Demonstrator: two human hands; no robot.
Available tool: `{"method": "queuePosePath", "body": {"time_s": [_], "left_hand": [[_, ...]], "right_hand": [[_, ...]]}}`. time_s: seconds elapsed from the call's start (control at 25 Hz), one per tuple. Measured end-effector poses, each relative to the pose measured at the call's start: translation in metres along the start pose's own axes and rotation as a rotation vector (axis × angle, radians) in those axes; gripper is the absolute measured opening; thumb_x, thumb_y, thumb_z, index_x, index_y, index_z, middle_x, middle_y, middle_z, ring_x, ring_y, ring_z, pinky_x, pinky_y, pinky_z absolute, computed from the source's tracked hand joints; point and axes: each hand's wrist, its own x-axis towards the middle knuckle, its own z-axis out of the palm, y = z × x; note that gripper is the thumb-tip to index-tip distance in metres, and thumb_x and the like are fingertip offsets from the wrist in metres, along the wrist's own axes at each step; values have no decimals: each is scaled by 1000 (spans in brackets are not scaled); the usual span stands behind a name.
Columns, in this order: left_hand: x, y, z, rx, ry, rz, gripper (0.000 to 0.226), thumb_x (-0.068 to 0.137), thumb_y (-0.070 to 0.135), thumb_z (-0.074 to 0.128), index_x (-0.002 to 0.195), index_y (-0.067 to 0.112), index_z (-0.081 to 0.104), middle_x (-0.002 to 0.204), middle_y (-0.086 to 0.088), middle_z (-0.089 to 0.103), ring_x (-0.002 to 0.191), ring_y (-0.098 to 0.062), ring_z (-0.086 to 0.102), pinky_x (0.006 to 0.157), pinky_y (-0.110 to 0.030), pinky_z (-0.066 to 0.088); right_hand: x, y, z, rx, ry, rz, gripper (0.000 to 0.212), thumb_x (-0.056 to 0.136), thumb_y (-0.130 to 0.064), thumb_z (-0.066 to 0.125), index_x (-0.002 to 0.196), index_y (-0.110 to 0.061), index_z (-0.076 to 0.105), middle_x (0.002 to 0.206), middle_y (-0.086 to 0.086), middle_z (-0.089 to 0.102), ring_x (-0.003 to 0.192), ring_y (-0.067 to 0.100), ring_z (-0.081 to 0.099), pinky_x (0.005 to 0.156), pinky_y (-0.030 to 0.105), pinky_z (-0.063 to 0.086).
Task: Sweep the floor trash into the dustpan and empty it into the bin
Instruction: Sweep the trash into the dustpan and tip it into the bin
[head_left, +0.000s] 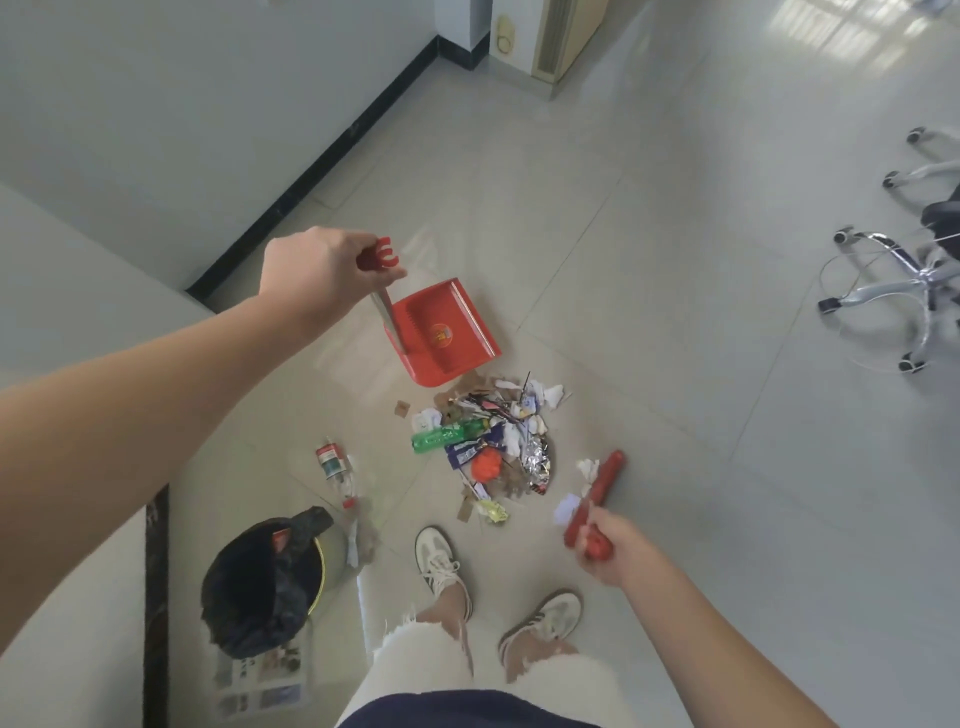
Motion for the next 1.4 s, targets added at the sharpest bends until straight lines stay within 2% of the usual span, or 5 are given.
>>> {"method": "queuePosePath", "body": {"time_s": [0.32,0.52,0.72,1.12,1.4], "left_hand": [[-12,-63,2,32,-48,-85,41,86,57,58,84,16,64,69,1,60,66,-20,55,46,-23,25],[-25,-106,-12,8,-28,-265,45,84,63,55,85,20,66,78,0,65,73,-22,57,62,-34,50],[-38,-87,-14,-19,-30,-407,40,87,60,54,81,21,62,80,3,64,75,-19,57,58,-29,36],[-136,23,28,-182,112,-1034,44,86,68,47,82,26,60,73,9,61,73,-15,60,59,-27,45],[-254,102,33,-205,199,-1477,38,83,67,52,65,34,54,62,12,56,66,-14,57,52,-26,36]], "right_hand": [[-32,-50,65,-140,-61,-73,23,95,-5,36,72,-9,38,28,3,41,17,8,36,25,10,33],[-53,-52,30,-372,106,-182,23,94,-9,47,71,-9,45,32,5,44,21,13,37,28,12,33],[-78,-63,49,-734,146,-384,29,91,-2,46,62,-1,48,37,11,48,31,18,42,35,18,37],[-42,-193,128,-1552,-215,-676,25,79,6,48,97,-10,53,50,5,52,32,14,47,42,25,45],[-32,-171,207,-1952,-438,-862,30,85,-4,46,107,-22,56,51,5,58,37,17,52,40,24,46]]}}
